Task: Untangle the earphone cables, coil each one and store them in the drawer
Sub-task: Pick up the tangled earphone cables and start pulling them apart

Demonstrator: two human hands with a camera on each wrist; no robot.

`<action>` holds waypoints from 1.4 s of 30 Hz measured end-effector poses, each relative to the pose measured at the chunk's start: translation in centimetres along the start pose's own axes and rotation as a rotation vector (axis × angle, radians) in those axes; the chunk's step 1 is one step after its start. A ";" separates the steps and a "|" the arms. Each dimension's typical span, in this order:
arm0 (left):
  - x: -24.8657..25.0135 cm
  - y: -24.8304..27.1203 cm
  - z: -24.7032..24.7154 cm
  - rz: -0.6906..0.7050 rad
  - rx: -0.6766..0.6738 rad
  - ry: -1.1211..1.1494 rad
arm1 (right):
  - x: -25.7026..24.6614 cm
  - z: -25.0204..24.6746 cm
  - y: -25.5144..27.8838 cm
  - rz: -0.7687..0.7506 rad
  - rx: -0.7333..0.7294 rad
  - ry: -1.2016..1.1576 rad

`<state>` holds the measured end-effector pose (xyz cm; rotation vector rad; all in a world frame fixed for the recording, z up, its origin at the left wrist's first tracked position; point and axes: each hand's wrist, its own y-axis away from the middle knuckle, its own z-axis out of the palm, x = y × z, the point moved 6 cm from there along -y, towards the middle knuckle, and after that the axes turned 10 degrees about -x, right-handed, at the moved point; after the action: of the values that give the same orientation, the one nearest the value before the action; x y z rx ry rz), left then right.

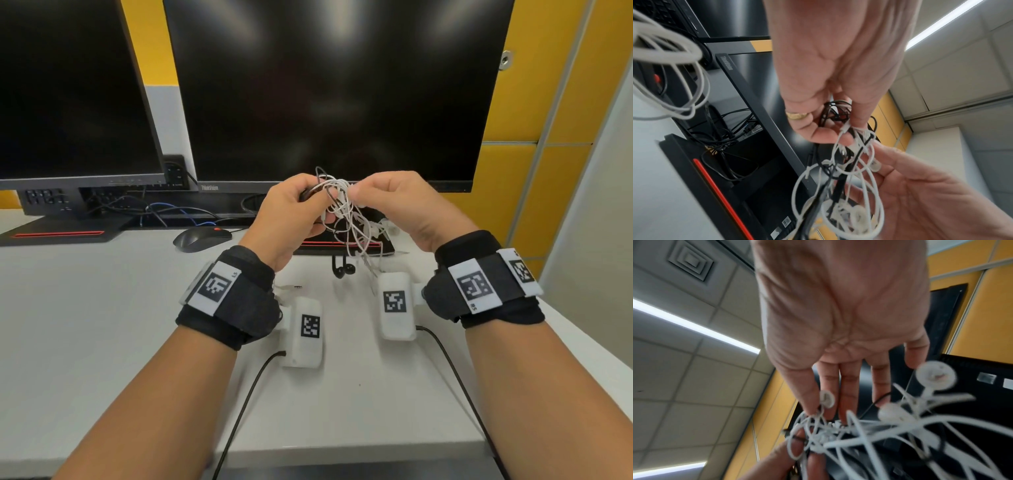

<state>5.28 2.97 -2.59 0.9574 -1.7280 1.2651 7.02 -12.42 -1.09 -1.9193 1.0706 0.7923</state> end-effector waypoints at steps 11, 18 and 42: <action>-0.3 0.0 -0.2 -0.070 -0.006 -0.023 | 0.2 -1.4 -0.1 -0.036 0.157 -0.317; -0.2 0.1 0.2 -0.080 -0.058 -0.105 | -0.5 0.1 0.2 -0.015 0.028 -0.224; -0.2 0.4 1.0 -0.095 -0.157 -0.084 | -1.0 0.0 0.5 -0.128 -0.038 -0.311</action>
<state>4.89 2.08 -3.14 0.9996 -1.7954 1.0259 6.15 -12.19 -0.44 -1.8022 0.7413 1.0039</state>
